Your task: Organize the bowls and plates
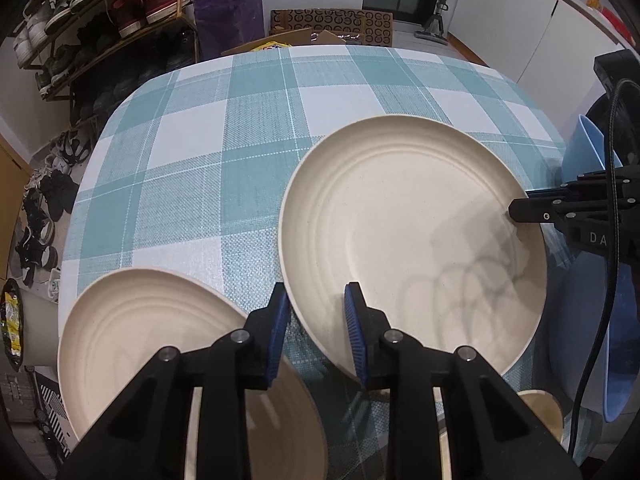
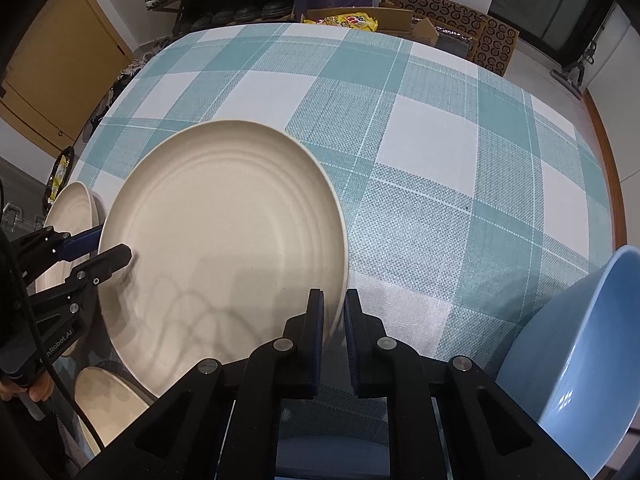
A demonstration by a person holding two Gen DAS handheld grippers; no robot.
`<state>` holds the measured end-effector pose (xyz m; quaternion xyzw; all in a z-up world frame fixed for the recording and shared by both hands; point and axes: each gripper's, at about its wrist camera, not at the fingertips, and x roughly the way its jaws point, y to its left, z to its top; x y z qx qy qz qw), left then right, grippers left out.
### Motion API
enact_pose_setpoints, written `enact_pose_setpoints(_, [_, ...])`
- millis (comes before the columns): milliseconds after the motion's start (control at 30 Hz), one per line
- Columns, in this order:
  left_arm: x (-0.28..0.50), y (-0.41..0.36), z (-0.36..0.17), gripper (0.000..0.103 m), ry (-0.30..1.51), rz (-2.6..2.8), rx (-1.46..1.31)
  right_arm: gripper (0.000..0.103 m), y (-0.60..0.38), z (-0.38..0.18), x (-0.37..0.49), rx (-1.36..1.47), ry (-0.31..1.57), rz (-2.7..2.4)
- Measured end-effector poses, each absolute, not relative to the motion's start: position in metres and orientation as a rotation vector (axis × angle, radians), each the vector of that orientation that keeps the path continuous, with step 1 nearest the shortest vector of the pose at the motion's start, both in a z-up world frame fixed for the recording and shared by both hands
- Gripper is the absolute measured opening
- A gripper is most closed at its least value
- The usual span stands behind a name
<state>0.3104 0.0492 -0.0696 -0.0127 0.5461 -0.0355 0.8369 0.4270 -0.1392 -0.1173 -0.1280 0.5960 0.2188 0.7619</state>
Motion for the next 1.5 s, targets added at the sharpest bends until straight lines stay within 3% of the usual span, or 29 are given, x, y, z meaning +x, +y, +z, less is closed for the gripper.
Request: enact_pose_setpoints(1500, [0.24, 0.081, 0.004, 0.026, 0.99, -0.007, -0.104, 0.011, -0.121, -0.036, 0.358, -0.288, 1.146, 0.552])
